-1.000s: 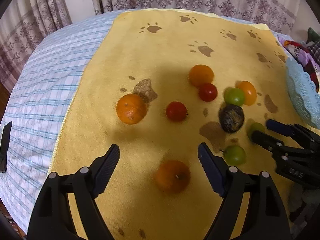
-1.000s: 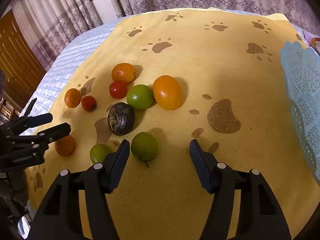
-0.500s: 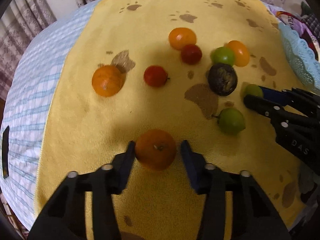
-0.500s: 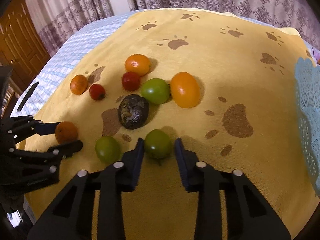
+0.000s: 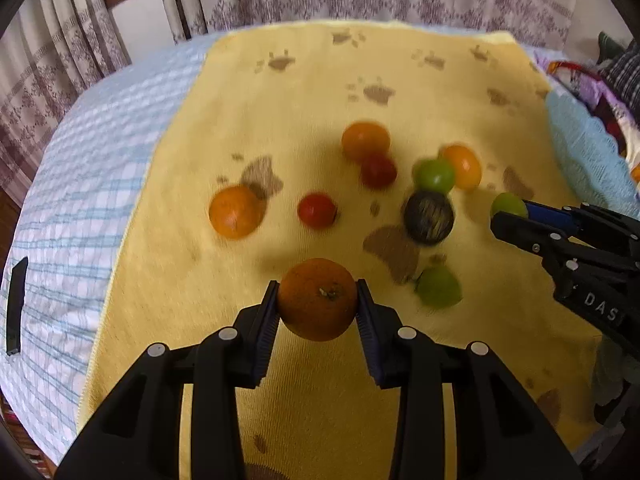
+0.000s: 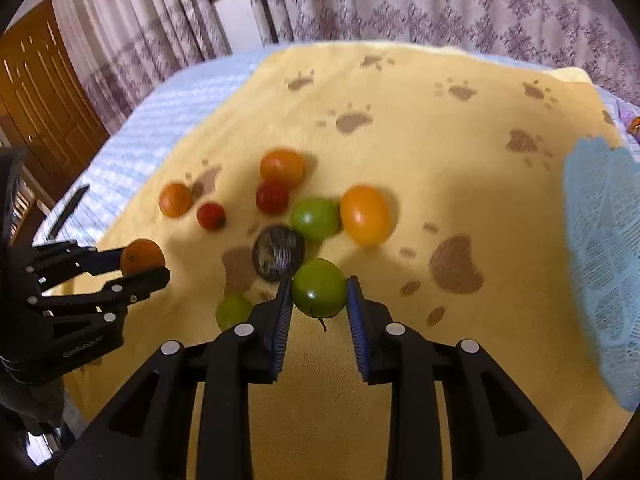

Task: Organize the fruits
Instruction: 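Carry both fruits to the blue basket and open both tools to drop them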

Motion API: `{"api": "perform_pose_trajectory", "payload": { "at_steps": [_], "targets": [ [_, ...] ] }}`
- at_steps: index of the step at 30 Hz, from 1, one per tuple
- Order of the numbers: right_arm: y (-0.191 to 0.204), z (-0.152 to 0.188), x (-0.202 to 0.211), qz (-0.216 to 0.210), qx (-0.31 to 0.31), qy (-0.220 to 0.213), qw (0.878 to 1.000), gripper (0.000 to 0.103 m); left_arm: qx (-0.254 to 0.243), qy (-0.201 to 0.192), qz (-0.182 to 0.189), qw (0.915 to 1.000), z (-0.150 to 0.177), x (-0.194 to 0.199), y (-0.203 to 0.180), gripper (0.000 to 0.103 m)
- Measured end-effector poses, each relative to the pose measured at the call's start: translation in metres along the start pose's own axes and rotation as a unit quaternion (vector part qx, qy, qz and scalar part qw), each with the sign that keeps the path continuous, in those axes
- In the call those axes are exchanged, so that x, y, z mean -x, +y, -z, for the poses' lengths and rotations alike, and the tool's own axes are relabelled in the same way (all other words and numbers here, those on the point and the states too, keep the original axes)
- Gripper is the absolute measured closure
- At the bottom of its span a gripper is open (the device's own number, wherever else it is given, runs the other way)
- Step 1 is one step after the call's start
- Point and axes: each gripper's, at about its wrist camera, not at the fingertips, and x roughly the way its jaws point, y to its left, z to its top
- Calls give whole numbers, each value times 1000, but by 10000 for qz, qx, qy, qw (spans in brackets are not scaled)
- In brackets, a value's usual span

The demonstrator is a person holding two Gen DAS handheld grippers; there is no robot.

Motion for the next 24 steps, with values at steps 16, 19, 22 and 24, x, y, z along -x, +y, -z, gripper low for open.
{"api": "perform_pose_trajectory", "payload": {
  "at_steps": [16, 19, 22, 24],
  "targets": [
    [-51, -34, 78, 361, -700, -869, 9931, 75, 2, -1023, 367, 9941, -44, 54, -58, 66],
    [-67, -30, 91, 566, -743, -852, 9920, 75, -133, -1141, 489, 9922, -51, 62, -79, 66],
    [-91, -21, 110, 855, -864, -928, 9882, 75, -258, -1193, 626, 9905, -58, 65, -101, 66],
    [-113, -12, 121, 1040, -1099, -973, 9837, 75, -341, -1199, 659, 9900, -62, 63, -117, 66]
  ]
}}
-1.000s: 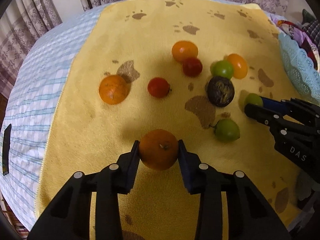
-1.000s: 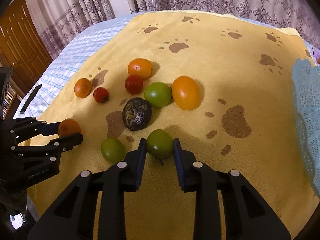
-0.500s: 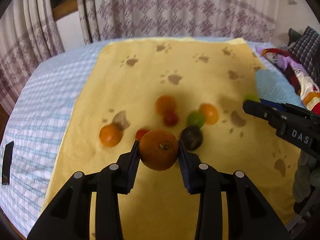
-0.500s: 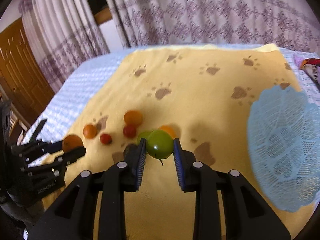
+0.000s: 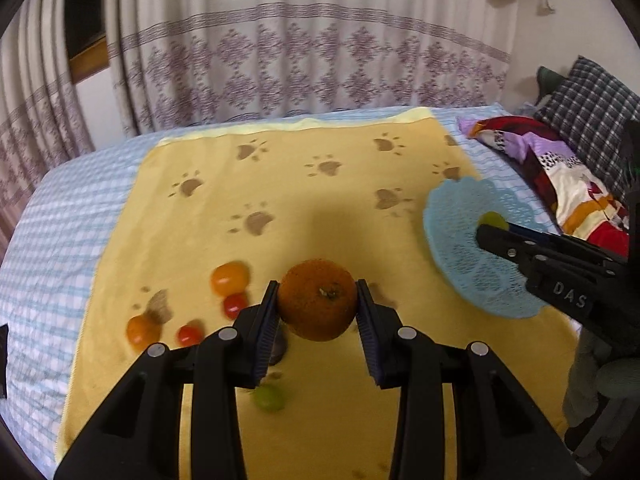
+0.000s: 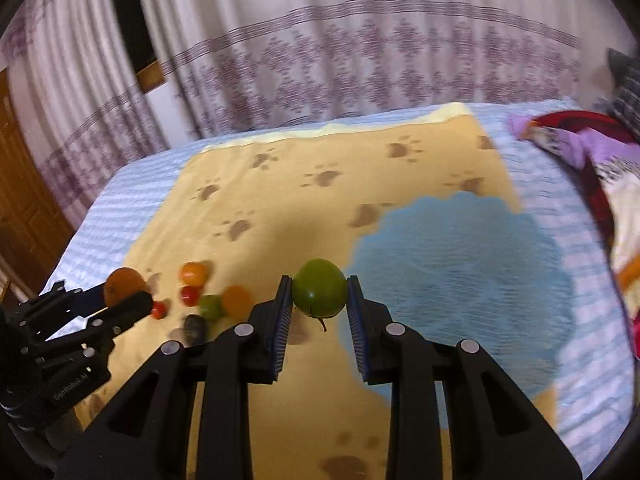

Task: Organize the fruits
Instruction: 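Carry both fruits to the blue basket and open both tools to drop them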

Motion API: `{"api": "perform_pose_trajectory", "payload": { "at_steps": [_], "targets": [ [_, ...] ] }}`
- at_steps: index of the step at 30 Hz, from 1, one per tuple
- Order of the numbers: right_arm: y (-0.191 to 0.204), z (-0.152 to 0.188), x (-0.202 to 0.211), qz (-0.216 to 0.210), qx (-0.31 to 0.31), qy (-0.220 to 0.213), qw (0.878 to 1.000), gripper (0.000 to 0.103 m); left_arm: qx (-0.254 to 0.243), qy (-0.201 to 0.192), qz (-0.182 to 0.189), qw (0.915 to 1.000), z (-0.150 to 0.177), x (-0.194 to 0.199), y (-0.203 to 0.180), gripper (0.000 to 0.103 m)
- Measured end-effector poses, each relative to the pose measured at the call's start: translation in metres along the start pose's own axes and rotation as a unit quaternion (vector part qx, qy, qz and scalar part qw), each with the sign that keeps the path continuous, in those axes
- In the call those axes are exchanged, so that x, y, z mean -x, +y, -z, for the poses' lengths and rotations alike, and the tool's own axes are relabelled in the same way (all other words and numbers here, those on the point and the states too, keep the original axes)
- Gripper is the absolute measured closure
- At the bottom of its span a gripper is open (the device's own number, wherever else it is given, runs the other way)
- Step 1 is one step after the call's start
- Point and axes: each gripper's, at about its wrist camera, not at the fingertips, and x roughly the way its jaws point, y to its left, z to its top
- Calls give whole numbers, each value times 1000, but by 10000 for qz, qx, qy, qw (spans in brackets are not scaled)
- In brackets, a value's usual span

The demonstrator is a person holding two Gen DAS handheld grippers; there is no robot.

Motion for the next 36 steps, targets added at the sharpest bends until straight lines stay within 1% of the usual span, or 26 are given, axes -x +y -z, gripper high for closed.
{"api": "perform_pose_trajectory", "payload": {
  "at_steps": [1, 3, 5, 7, 12, 16, 19, 21, 22, 23, 28, 29, 30, 31, 32, 33, 35, 36],
  "targets": [
    [-9, 2, 1, 84, -91, 2, 9999, 75, -22, 22, 27, 10000, -2, -3, -7, 66],
    [-31, 8, 3, 291, -316, 40, 9991, 75, -59, 84, 196, 9998, -4, -10, -21, 66],
    [-53, 13, -1, 508, -579, 145, 9969, 75, -131, 124, 330, 9993, -6, -17, -36, 66],
    [-70, 17, -8, 600, -830, 289, 9943, 75, -195, 137, 458, 9987, -8, -22, -49, 66],
    [-86, 23, -17, 920, -851, 438, 9911, 75, -356, 198, 751, 9963, -14, -40, -79, 66],
    [-95, 24, -24, 1010, -1040, 571, 9878, 75, -535, 289, 1025, 9929, -17, -56, -100, 65],
    [-96, 24, -26, 1032, -1074, 568, 9872, 74, -534, 355, 1147, 9913, -18, -64, -106, 65],
    [-96, 23, -25, 1068, -1111, 530, 9866, 70, -537, 380, 1176, 9909, -19, -69, -111, 65],
    [-97, 22, -23, 1081, -1146, 478, 9864, 59, -536, 390, 1191, 9907, -19, -69, -112, 65],
    [-98, 21, -20, 1092, -1177, 399, 9862, 54, -542, 411, 1202, 9904, -19, -72, -114, 65],
    [-102, 16, -10, 1244, -1327, 108, 9833, 51, -563, 460, 1183, 9903, -20, -79, -121, 65],
    [-104, 15, -7, 1274, -1353, 37, 9826, 51, -552, 498, 1192, 9901, -20, -80, -122, 61],
    [-105, 14, -4, 1301, -1393, -42, 9817, 51, -531, 540, 1241, 9894, -20, -83, -123, 50],
    [-106, 13, -1, 1341, -1428, -123, 9805, 51, -498, 524, 1257, 9894, -19, -85, -123, 24],
    [-107, 12, 3, 1383, -1468, -234, 9792, 51, -440, 354, 1204, 9911, -18, -83, -122, 20],
    [-109, 12, 5, 1409, -1485, -296, 9784, 51, -434, 269, 1210, 9913, -17, -82, -122, 20],
    [-112, 11, 10, 1512, -1540, -451, 9754, 49, -488, 318, 1328, 9894, -16, -82, -125, 20],
    [-113, 11, 12, 1524, -1560, -493, 9747, 48, -509, 299, 1319, 9895, -16, -81, -125, 20]
  ]
}}
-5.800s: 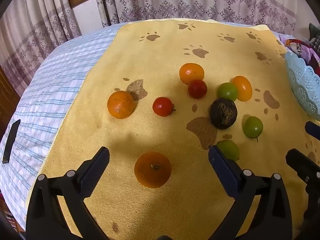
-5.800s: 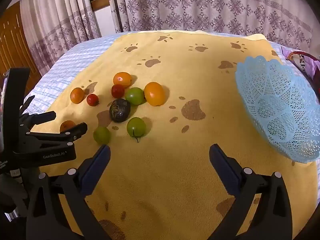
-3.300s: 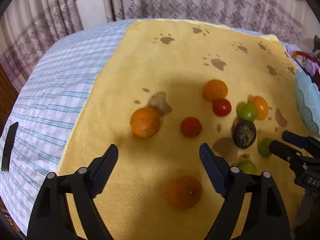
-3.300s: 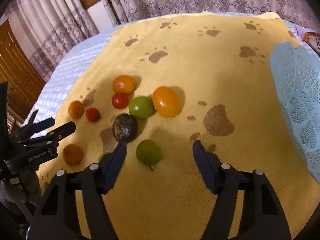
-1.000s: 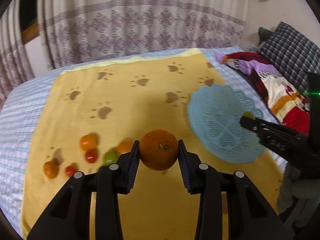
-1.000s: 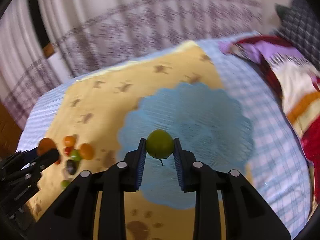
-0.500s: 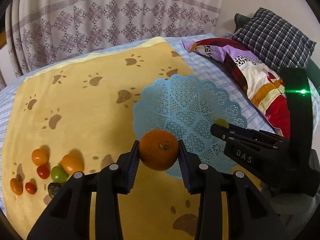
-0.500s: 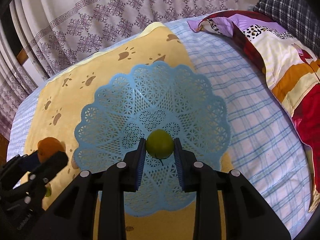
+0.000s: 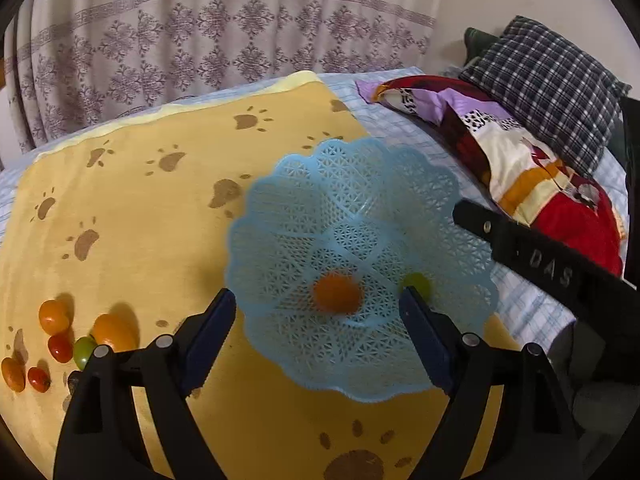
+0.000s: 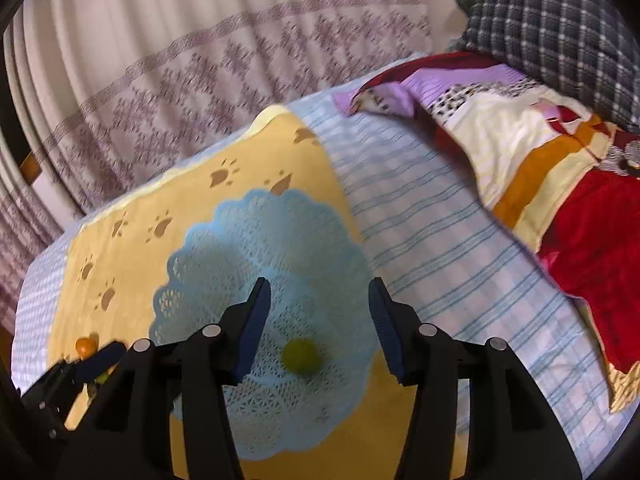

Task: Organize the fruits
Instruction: 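Carry both fruits to the blue basket and open both tools to drop them, then return both tools to the fruits and grasp another orange with the left tool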

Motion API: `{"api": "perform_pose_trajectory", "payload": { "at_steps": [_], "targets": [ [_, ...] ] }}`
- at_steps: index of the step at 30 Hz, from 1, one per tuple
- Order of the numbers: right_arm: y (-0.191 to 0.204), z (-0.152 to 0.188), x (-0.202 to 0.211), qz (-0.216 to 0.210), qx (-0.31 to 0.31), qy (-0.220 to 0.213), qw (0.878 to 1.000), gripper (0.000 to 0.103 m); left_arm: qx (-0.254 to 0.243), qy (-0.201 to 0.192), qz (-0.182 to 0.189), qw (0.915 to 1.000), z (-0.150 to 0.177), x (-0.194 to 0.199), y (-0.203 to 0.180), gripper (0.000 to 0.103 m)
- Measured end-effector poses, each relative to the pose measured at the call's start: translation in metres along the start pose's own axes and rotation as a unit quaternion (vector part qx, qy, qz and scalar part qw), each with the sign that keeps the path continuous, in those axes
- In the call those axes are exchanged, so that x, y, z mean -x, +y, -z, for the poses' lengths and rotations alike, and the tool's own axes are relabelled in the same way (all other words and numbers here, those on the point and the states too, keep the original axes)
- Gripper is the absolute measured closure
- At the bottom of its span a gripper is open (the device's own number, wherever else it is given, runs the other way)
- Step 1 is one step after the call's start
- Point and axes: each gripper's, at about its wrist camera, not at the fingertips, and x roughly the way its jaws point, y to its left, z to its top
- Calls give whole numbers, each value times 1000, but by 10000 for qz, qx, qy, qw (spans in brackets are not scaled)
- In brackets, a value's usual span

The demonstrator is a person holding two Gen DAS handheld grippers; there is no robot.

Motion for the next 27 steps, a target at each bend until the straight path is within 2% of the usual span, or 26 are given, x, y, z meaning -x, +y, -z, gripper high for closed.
{"api": "perform_pose_trajectory", "payload": {
  "at_steps": [4, 13, 17, 19, 27],
  "targets": [
    [-2, 0, 4, 43, -65, -139, 9999, 46, -90, -110, -112, 9998, -3, 8, 2, 20],
    [5, 3, 19, 189, 94, -568, 9982, 45, 200, -364, -360, 9985, -9, 35, 33, 16],
    [21, 10, 28, 172, 458, -882, 9949, 35, 346, -508, -580, 9964, -2, 53, 58, 16],
    [31, 14, 31, 154, 694, -962, 9928, 35, 458, -523, -715, 9950, 0, 60, 73, 16],
    [53, 23, 37, -51, 979, -985, 9903, 29, 767, -676, -1127, 9883, 9, 93, 123, 16]
  ]
}}
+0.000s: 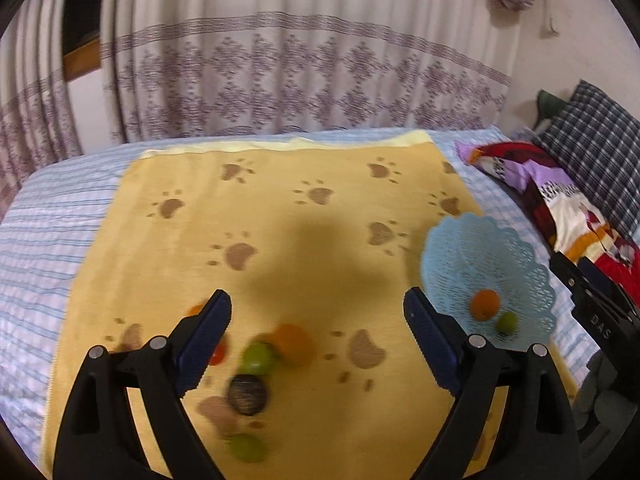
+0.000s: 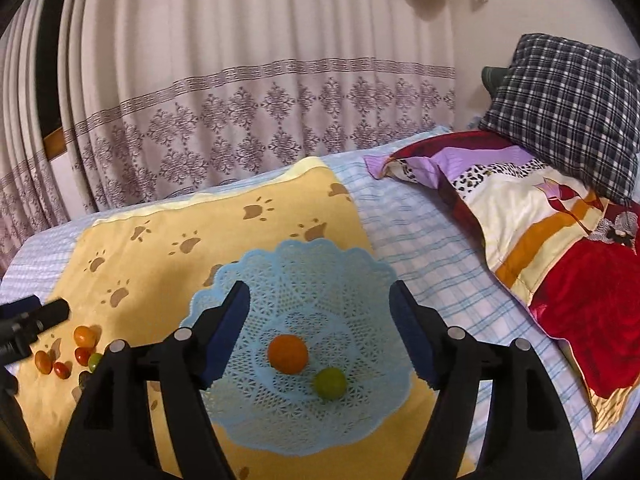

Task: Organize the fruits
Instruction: 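Return both tools to the fruits and grasp another orange with the left tool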

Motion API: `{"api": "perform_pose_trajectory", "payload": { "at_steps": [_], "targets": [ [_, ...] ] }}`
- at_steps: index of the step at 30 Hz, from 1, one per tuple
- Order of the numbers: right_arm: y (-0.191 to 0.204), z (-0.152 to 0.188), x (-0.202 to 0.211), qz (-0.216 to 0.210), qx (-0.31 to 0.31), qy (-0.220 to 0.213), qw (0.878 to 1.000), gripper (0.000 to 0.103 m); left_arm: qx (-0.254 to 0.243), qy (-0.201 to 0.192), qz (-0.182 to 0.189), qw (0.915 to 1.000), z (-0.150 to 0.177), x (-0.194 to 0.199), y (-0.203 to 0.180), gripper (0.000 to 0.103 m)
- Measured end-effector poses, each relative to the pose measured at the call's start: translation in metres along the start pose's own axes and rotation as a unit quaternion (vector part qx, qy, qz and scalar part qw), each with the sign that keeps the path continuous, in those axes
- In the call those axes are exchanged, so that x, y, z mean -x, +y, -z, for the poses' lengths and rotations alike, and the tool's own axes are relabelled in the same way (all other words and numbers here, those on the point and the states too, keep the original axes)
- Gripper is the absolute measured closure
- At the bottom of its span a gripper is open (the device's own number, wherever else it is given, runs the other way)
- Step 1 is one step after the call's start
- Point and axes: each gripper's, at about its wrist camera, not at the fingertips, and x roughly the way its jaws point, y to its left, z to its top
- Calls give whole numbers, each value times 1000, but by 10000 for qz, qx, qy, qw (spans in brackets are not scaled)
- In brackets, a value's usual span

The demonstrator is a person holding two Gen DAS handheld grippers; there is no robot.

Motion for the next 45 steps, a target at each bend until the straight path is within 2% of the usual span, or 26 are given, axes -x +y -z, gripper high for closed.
{"api": "perform_pose_trajectory", "payload": {
  "at_steps": [15, 23, 36, 40, 45],
  "targets": [
    [41, 7, -2, -539, 348, 297, 9975, 28, 351, -38, -806, 9961, 11, 26, 94, 16],
    [75, 7, -3, -870, 573, 457, 9935, 28, 603, 62, -1065, 9925, 19, 28, 135, 16],
    [141, 23, -22, -1519, 926, 1039, 9785, 28, 901, 716, -1448, 9827, 56, -10, 187, 16],
    [158, 33, -28, -1700, 983, 1241, 9726, 28, 965, 1000, -1499, 9789, 67, -26, 197, 21],
    [171, 50, -33, -1828, 1031, 1437, 9671, 28, 1046, 1223, -1384, 9772, 77, -39, 203, 27]
  ]
}}
